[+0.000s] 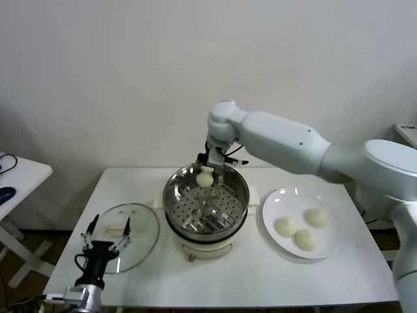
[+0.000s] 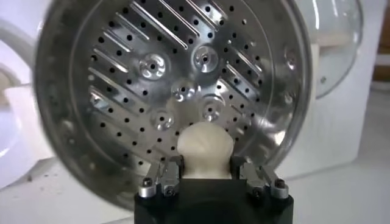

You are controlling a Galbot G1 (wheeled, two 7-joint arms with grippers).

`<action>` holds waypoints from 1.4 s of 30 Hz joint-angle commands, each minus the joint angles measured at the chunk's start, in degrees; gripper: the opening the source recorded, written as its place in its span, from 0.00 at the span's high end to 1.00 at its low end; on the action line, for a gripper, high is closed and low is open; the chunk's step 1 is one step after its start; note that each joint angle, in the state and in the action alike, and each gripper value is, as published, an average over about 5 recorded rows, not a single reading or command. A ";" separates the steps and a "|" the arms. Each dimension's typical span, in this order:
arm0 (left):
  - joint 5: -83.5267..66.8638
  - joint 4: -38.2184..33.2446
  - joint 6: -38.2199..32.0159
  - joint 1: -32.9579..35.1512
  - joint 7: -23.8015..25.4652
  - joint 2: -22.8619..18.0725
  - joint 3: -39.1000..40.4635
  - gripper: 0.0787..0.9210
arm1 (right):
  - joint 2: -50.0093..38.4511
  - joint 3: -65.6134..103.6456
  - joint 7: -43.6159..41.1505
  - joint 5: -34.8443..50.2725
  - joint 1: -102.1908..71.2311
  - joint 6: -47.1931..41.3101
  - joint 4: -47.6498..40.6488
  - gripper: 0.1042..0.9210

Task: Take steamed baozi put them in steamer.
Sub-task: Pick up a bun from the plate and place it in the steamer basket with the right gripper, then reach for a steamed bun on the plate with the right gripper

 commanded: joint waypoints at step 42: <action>-0.77 0.11 -0.04 0.76 0.09 0.16 -0.65 0.12 | 0.08 0.86 -1.48 -3.02 -0.19 5.20 -1.95 0.12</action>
